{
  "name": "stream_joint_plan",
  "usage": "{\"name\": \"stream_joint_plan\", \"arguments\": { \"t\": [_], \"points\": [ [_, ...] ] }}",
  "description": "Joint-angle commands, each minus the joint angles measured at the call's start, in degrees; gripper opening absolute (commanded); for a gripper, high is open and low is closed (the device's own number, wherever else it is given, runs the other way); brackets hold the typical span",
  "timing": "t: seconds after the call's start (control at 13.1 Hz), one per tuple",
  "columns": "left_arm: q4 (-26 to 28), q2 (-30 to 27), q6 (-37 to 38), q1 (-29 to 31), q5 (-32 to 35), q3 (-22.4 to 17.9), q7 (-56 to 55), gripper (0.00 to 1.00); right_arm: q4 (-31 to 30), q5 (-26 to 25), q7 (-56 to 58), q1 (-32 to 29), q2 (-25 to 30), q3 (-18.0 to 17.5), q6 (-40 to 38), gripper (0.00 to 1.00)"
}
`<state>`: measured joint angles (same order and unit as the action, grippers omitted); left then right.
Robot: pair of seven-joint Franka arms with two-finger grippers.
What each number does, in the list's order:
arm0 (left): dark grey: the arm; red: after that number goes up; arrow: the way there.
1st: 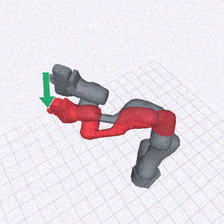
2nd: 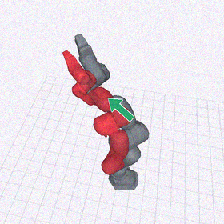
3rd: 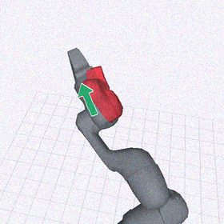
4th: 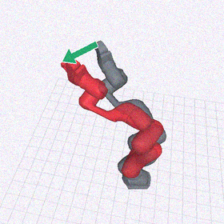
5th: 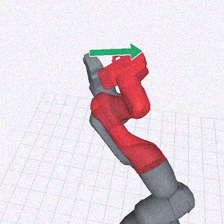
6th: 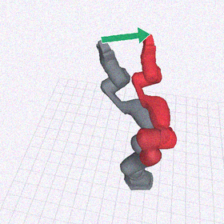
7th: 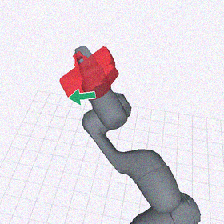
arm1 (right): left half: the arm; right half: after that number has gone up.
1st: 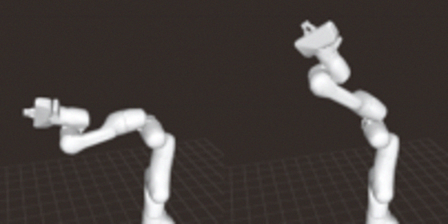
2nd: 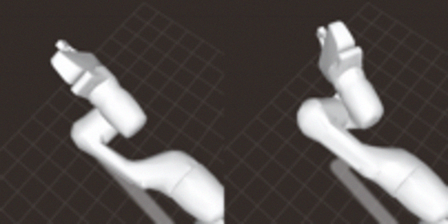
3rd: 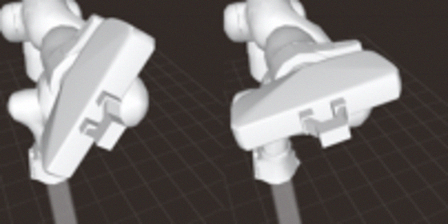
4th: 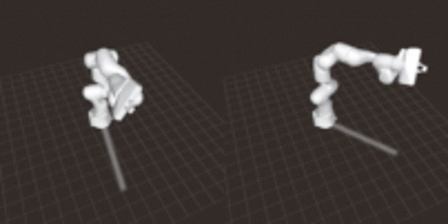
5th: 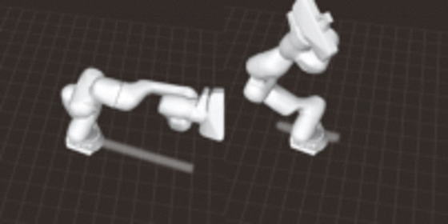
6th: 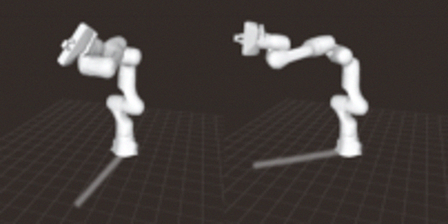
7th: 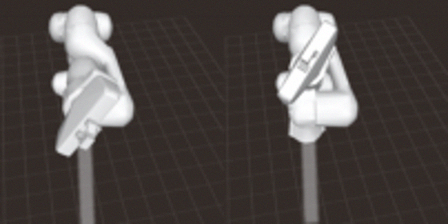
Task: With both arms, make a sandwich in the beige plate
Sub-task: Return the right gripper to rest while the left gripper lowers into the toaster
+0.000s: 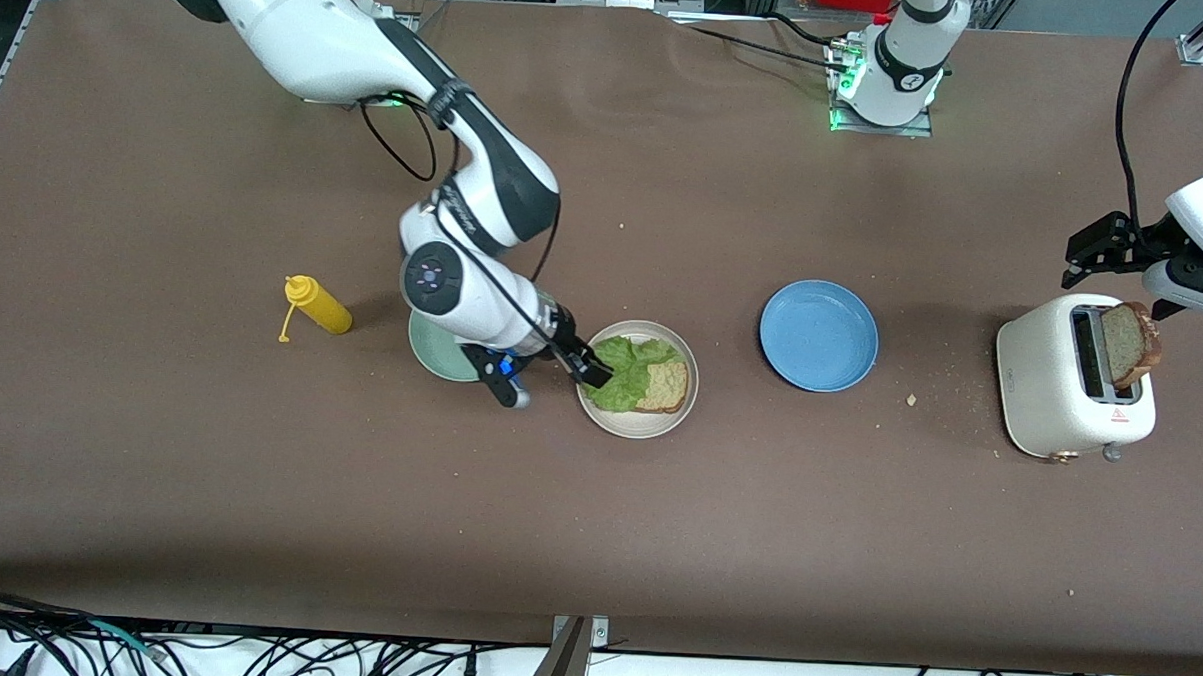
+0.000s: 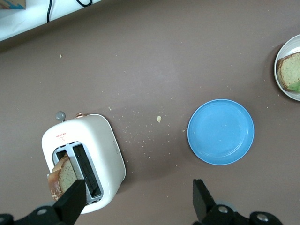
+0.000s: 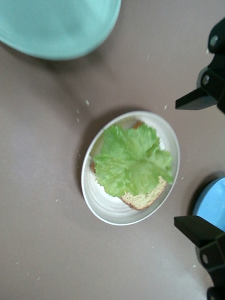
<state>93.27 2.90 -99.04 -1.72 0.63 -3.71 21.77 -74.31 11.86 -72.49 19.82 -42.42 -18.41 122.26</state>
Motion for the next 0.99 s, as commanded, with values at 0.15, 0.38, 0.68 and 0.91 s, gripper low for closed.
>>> {"name": "stream_joint_plan", "arguments": {
  "t": [0.15, 0.38, 0.68, 0.91],
  "points": [
    [0.4, 0.0, -0.3, 1.5, 1.5, -0.3, 0.6, 1.0, -2.8, 1.0, 13.6, -10.2, 11.6, -2.4, -19.6, 1.0],
    [0.8, 0.1, -0.3, 2.3, 2.0, -0.3, 2.7, 1.0, -3.3, 0.0, 28.2, -17.9, 19.3, 0.0, -33.6, 1.0],
    [1.0, 1.8, -2.1, 7.2, 2.0, -0.3, 10.2, 1.0, -3.3, -1.1, 51.5, -20.1, 23.6, 12.5, -38.7, 1.0],
    [0.1, 3.5, -3.7, 10.0, 2.1, -0.3, 11.6, 1.0, -4.2, -5.0, 56.4, -22.7, 24.3, 13.7, -38.1, 1.0]
  ]
}}
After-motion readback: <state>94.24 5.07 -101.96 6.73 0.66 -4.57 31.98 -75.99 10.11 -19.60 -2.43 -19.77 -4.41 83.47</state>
